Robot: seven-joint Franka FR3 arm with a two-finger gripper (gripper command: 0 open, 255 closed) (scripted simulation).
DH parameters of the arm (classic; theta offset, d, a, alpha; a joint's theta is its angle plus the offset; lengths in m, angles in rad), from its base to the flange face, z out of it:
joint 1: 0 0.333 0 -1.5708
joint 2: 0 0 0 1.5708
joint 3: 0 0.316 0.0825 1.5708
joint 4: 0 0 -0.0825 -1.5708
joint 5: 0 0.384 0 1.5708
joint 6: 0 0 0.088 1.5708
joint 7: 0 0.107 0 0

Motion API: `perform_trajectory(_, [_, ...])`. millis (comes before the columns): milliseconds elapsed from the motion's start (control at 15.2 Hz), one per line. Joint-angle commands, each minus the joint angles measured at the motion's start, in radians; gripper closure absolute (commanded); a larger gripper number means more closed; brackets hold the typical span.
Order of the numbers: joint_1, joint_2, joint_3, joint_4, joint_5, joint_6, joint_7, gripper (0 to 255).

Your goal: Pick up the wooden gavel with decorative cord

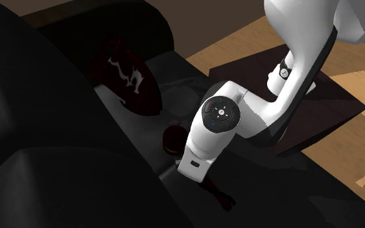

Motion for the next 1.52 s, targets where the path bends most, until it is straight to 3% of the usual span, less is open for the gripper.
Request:
perform_trajectory(0, [0.0, 0.002, 0.0, 0.001, 0.0, 0.001, 0.0, 255])
perform_trajectory(528, [0.0, 0.002, 0.0, 0.001, 0.0, 0.002, 0.0, 255])
perform_trajectory(1452, [-0.019, -0.154, 0.029, -0.006, 0.049, -0.146, -0.047, 255])
